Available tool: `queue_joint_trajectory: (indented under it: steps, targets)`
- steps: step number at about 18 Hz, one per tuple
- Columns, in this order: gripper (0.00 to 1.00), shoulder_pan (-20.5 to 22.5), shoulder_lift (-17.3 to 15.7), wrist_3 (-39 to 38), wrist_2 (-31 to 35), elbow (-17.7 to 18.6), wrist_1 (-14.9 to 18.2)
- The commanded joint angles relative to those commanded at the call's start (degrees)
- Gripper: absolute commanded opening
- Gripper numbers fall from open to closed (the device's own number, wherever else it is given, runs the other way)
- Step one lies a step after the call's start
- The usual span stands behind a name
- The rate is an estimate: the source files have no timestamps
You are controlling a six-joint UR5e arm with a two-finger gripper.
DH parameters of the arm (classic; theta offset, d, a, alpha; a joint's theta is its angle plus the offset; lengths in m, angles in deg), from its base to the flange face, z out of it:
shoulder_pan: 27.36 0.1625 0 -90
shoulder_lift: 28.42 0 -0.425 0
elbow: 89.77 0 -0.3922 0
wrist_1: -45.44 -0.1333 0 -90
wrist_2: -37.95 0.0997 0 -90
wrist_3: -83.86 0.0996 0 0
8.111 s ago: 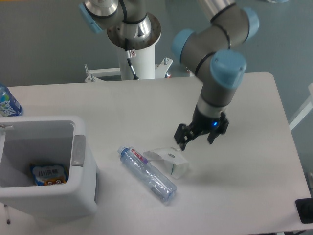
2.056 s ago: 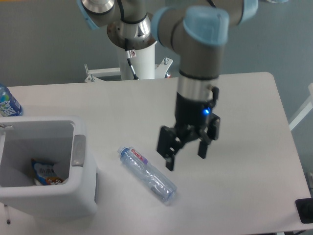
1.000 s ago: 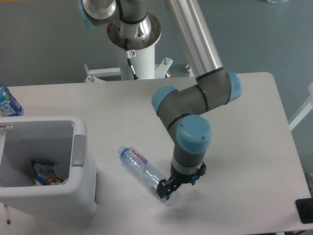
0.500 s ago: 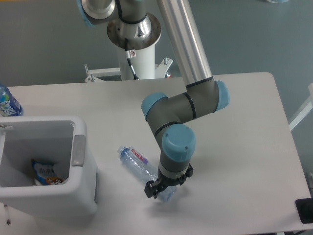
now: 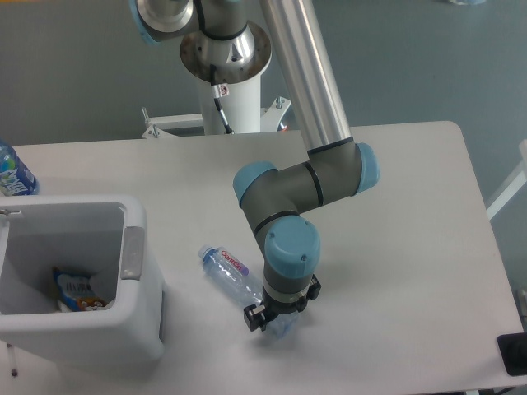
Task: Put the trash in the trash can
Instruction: 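Lower the gripper and close it around the bottle's body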
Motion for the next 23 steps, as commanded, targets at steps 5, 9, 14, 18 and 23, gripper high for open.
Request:
queue_joint_trajectory:
  steps: [5,9,14,18,23]
  targets:
    - [0.66,-0.09,-0.09,0.17,0.27,0.00,0.00]
    - [0.64,-0.09,-0.26,0.26,0.27,0.00,0.00]
    - [0.63,-0.09,-0.61,0.70,0.27,-0.17,0.09]
    - [0.56,0.00,-2.02,1.84,0.09,-0.61,-0.09]
    - [0.56,0.53,-3.77,3.16,-0.26,-0.97,0.00]
